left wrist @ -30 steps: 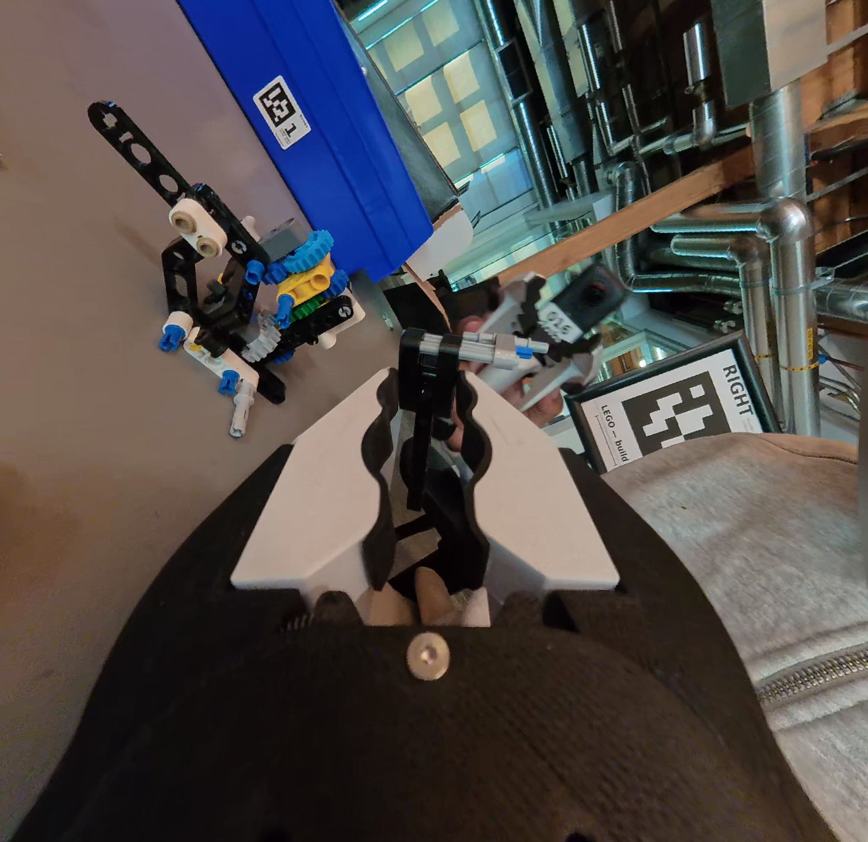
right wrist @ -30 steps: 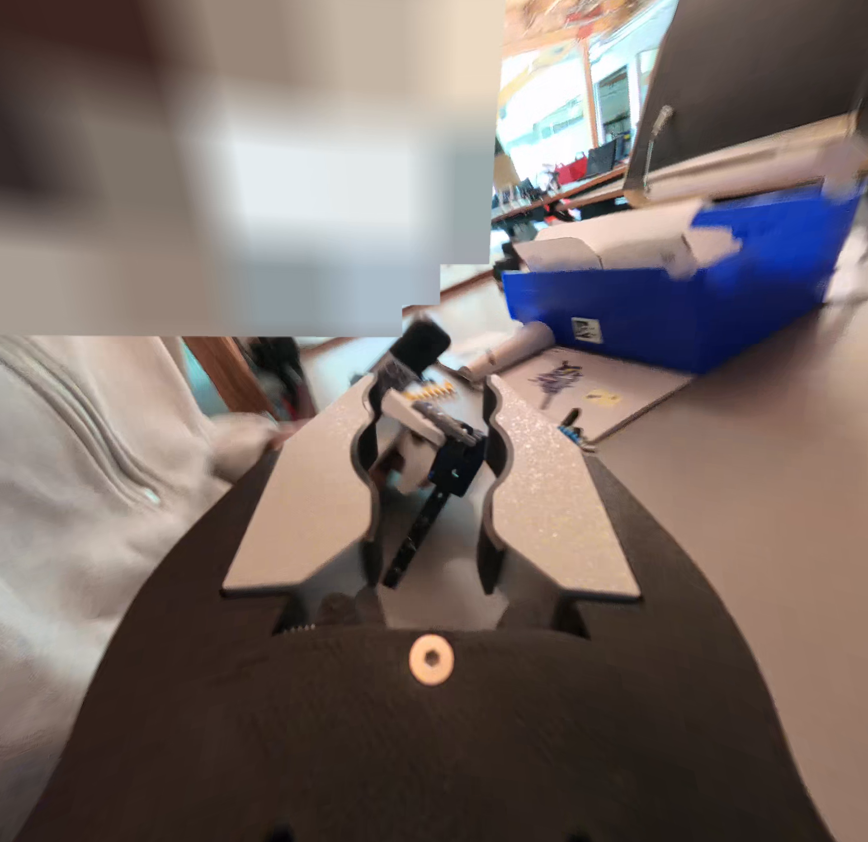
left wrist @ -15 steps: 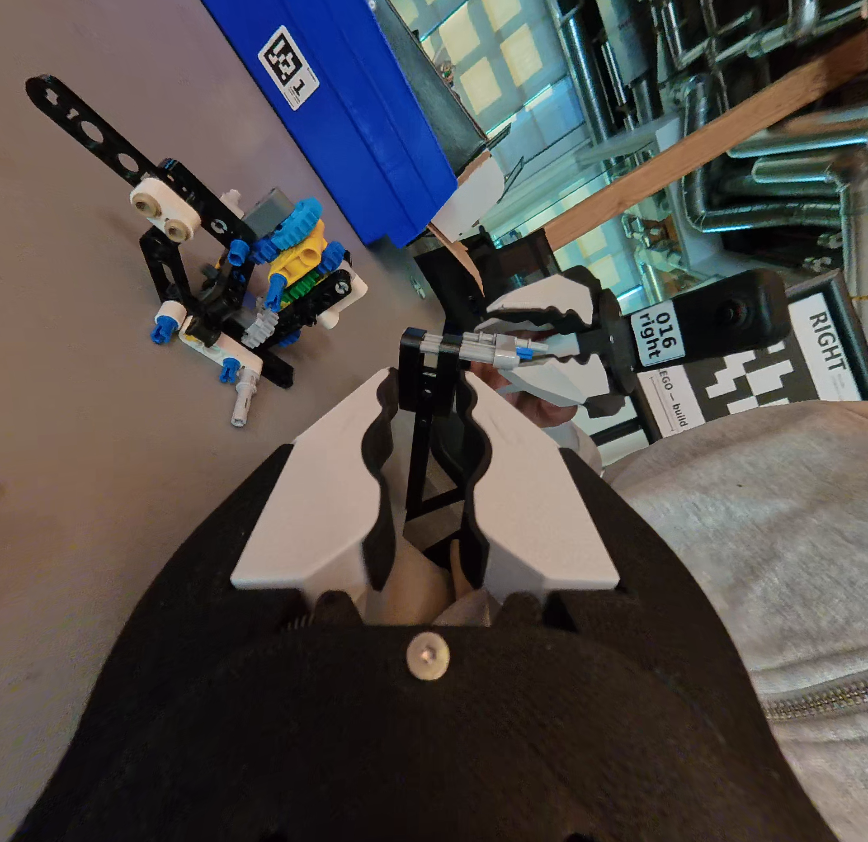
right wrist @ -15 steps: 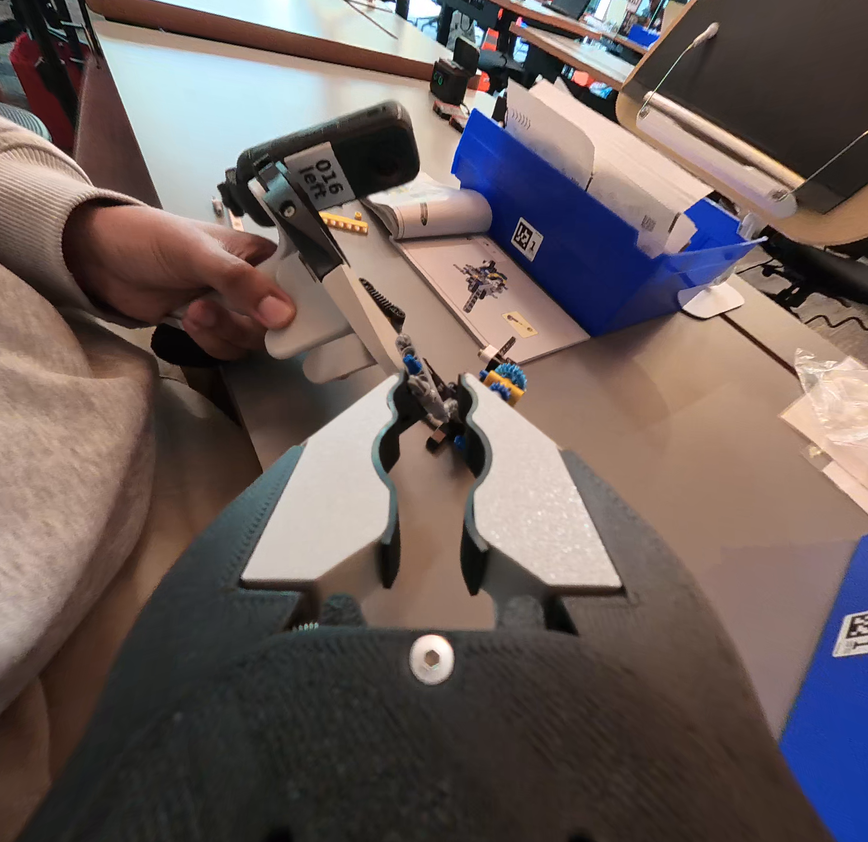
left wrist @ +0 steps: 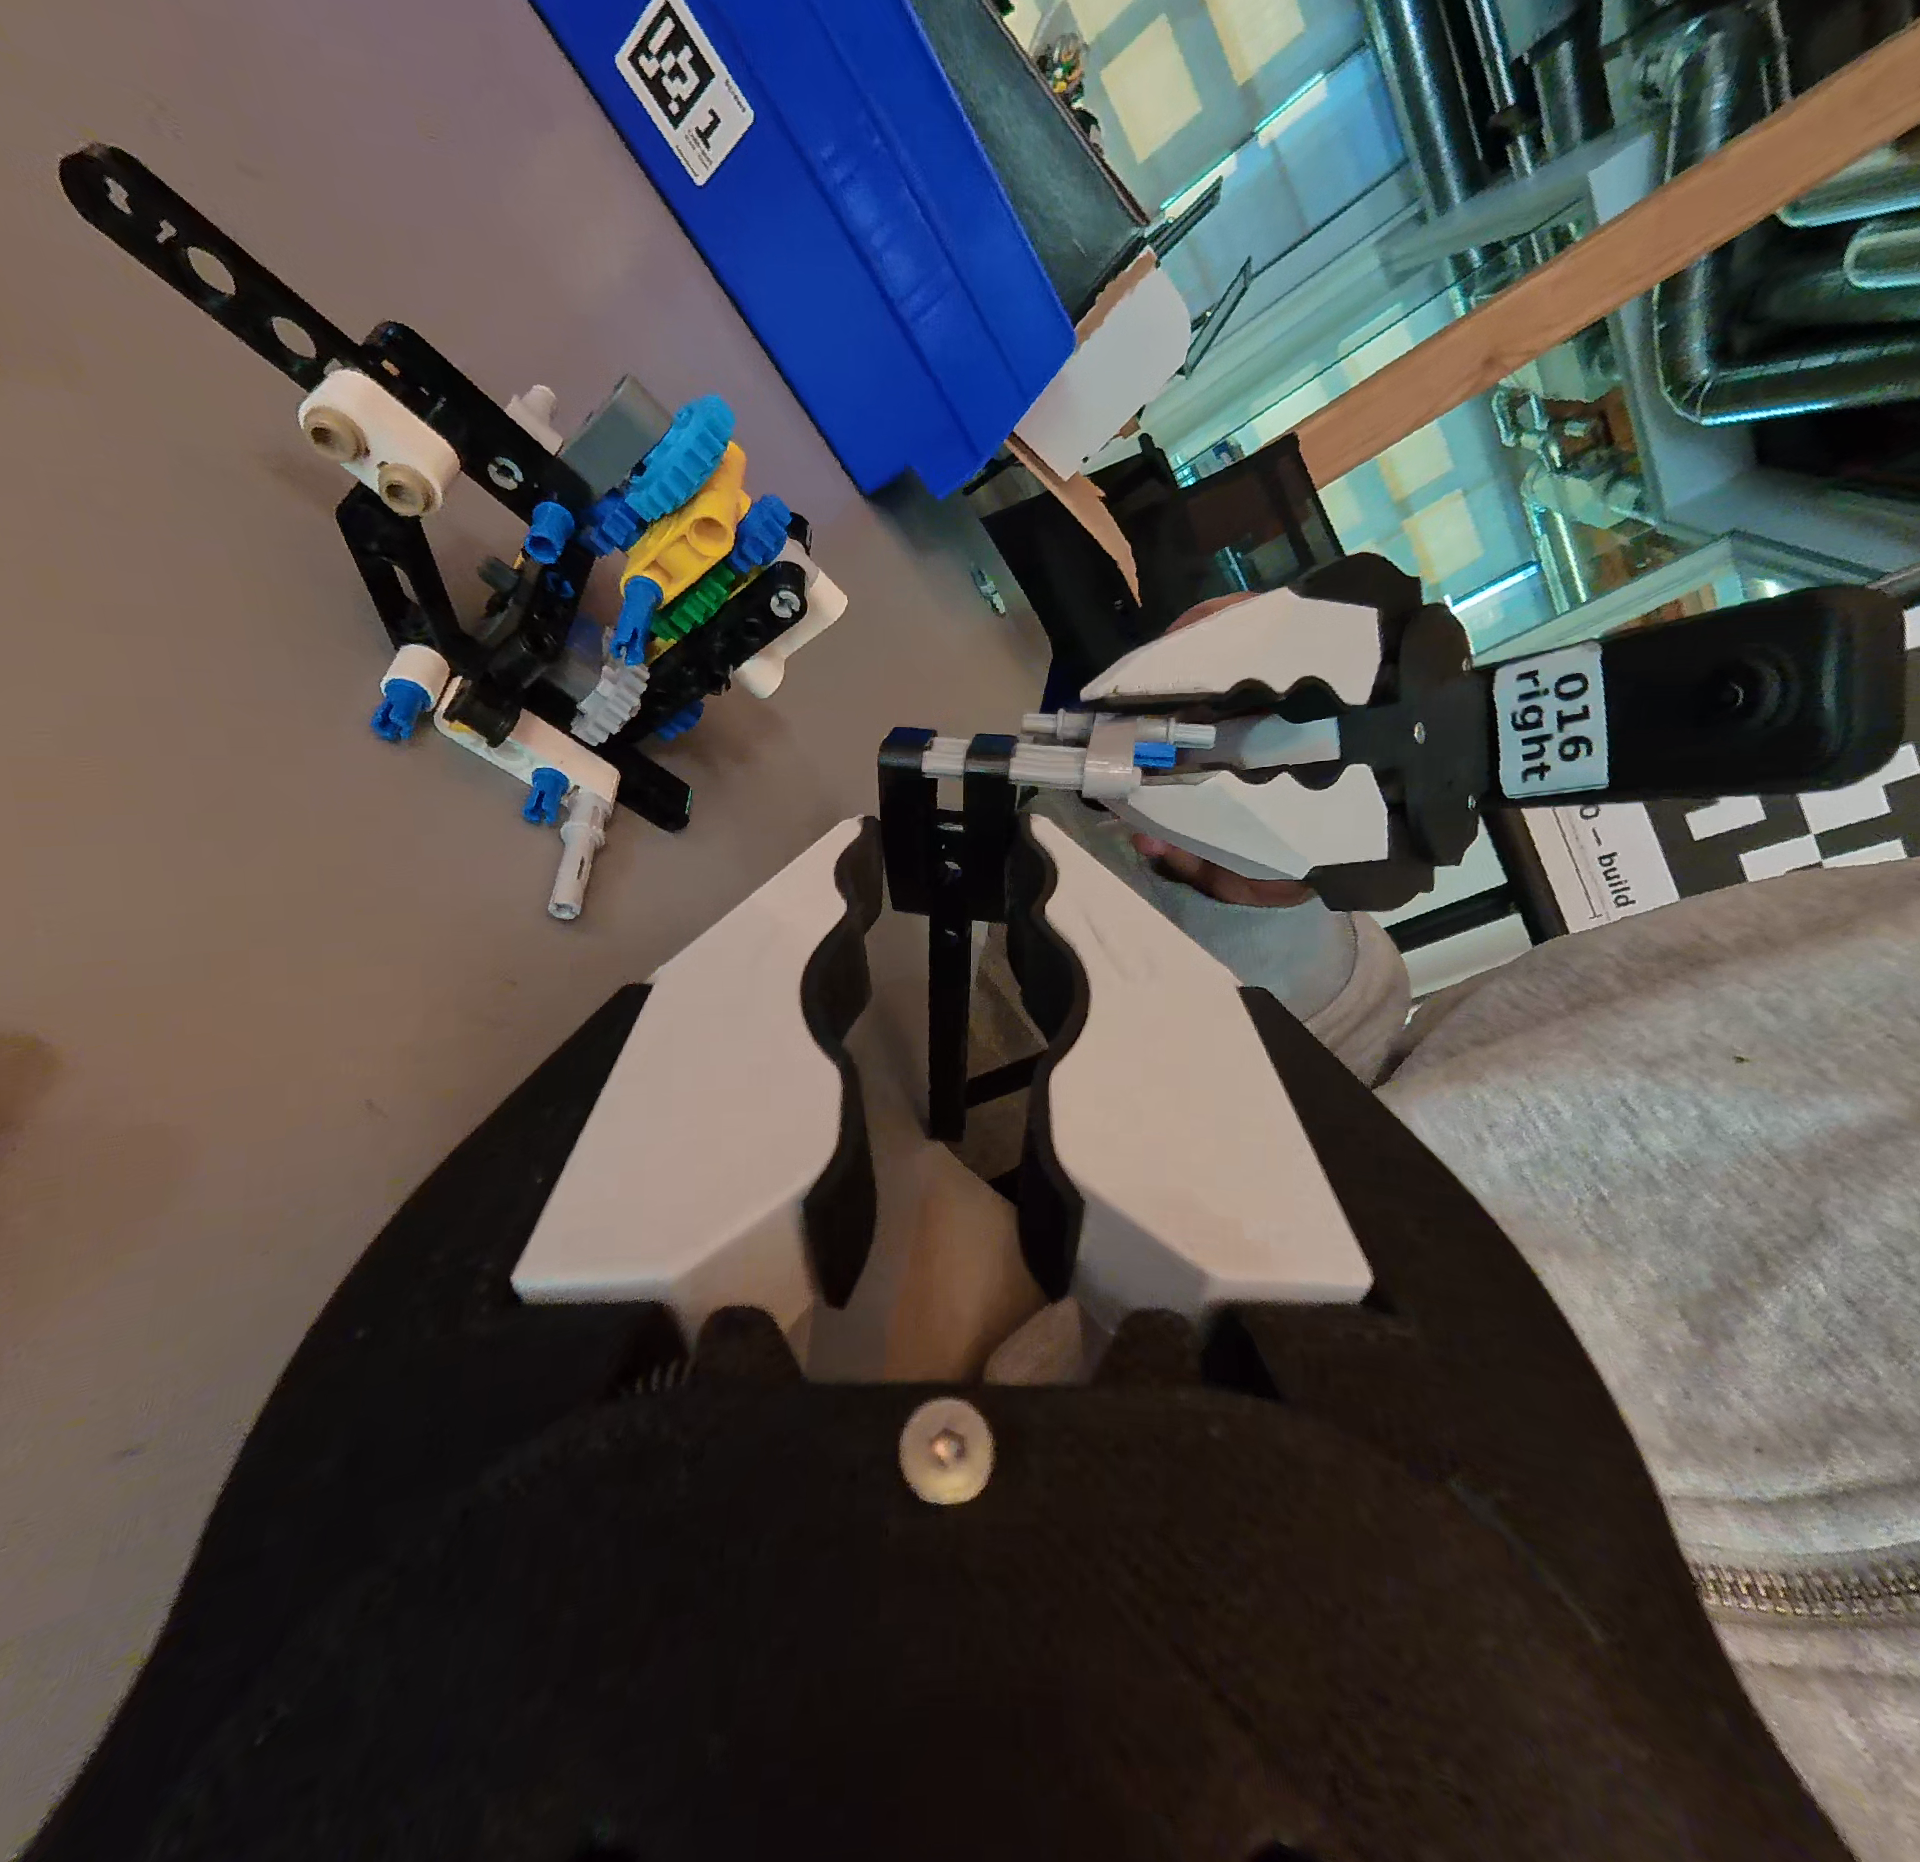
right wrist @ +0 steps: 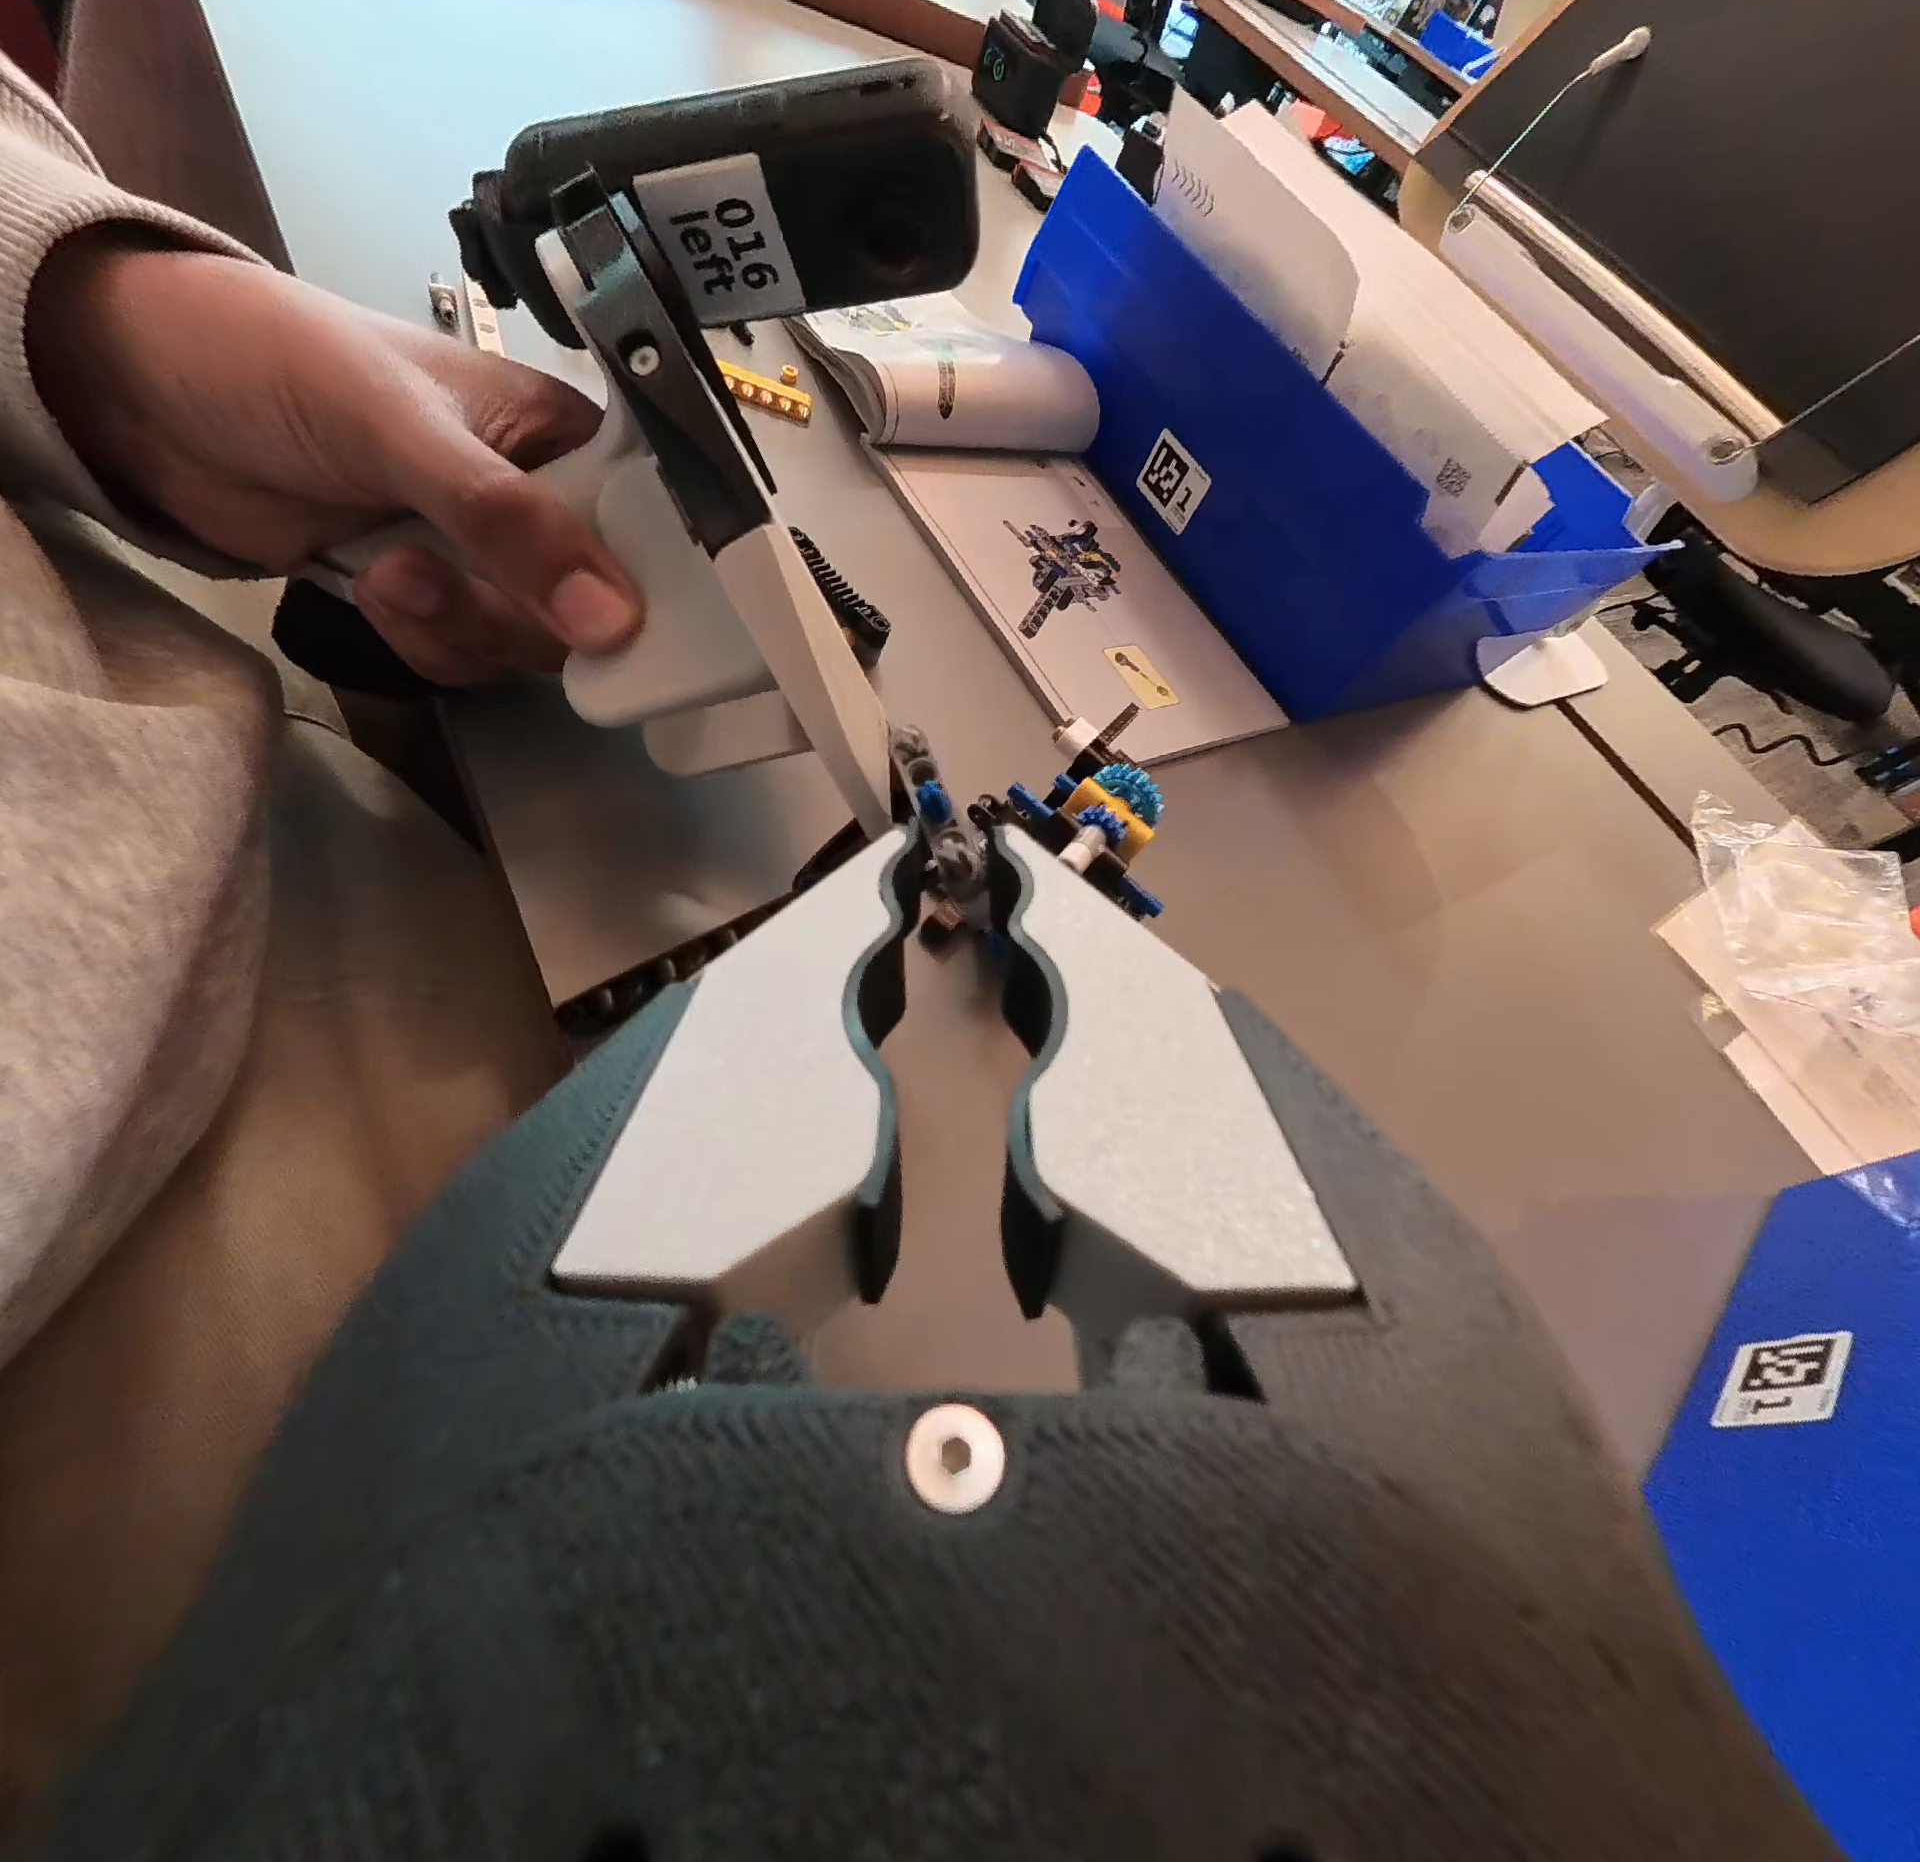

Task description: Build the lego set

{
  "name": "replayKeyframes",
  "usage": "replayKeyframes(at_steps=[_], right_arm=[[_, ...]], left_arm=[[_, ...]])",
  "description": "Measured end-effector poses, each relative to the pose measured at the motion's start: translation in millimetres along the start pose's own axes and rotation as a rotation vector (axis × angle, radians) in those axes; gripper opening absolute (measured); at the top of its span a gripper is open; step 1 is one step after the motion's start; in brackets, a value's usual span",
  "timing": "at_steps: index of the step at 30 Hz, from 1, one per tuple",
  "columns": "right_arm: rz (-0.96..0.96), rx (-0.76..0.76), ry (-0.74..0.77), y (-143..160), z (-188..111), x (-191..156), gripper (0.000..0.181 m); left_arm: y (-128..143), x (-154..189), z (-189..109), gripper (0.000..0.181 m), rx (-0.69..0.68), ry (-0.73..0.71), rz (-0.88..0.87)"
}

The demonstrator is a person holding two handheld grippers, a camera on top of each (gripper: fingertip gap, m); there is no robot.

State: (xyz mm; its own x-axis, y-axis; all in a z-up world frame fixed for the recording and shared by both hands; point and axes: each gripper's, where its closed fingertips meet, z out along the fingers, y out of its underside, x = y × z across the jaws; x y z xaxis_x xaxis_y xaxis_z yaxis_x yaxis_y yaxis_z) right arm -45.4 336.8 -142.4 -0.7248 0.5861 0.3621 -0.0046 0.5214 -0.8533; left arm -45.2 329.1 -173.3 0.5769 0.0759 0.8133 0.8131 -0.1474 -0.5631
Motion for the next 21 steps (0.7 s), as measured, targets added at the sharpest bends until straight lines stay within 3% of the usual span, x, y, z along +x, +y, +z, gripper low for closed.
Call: replayKeyframes(at_steps=[21], right_arm=[[-0.099, 0.043, -0.010, 2.8, 0.7, -7.1, 0.006]], left_arm=[[-2.6, -0.3, -3.4, 0.021, -0.006, -0.015, 0.042]])
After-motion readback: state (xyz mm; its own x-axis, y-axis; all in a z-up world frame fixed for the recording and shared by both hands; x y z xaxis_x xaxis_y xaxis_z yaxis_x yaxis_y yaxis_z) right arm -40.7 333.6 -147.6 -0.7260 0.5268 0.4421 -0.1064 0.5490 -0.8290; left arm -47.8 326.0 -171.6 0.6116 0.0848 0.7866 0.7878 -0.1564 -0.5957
